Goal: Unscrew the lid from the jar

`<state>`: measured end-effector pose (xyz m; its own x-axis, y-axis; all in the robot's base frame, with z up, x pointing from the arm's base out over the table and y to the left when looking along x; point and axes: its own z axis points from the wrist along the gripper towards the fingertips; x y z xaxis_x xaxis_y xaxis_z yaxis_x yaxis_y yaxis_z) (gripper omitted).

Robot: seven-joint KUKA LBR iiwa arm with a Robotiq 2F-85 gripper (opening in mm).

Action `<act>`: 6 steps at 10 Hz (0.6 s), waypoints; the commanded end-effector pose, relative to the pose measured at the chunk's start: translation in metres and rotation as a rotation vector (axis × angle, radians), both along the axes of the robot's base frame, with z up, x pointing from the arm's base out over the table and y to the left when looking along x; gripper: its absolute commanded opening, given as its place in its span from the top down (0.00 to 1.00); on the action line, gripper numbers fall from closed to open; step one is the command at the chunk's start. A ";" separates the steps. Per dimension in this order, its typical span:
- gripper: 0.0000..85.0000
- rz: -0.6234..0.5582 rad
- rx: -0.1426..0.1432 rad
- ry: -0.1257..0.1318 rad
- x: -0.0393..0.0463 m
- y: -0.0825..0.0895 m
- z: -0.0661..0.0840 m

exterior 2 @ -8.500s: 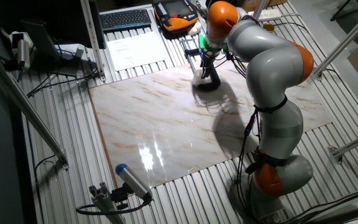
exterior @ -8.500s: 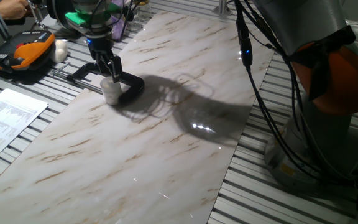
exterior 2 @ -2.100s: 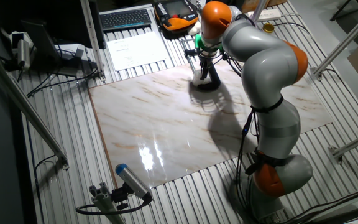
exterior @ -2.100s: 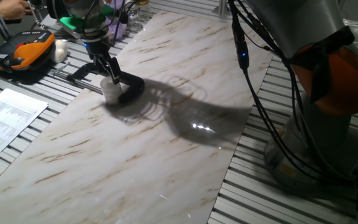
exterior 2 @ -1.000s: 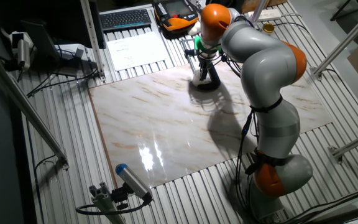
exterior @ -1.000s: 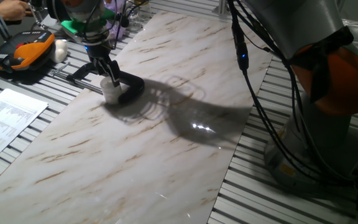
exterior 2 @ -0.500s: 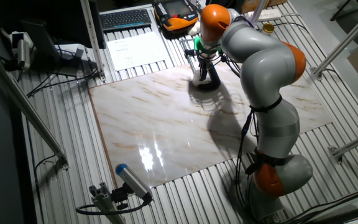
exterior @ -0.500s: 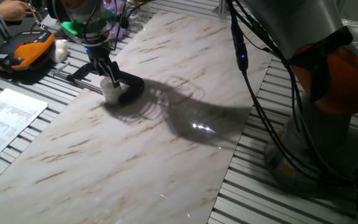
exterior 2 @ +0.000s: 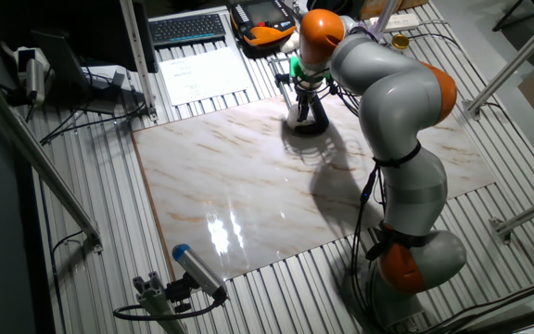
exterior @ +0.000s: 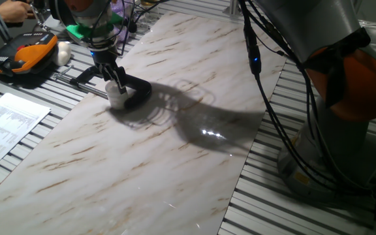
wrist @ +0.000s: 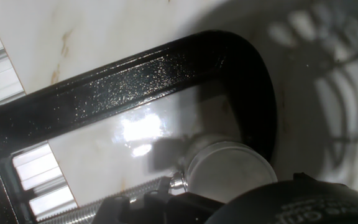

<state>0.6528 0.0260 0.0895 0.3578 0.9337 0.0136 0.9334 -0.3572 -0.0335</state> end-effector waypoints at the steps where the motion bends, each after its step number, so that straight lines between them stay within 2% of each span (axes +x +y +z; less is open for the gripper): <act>1: 0.00 0.000 0.001 -0.001 0.0002 0.000 0.000; 6: 0.00 0.006 0.010 -0.001 0.0005 -0.001 0.000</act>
<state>0.6534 0.0255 0.0901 0.3523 0.9356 0.0234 0.9355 -0.3514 -0.0368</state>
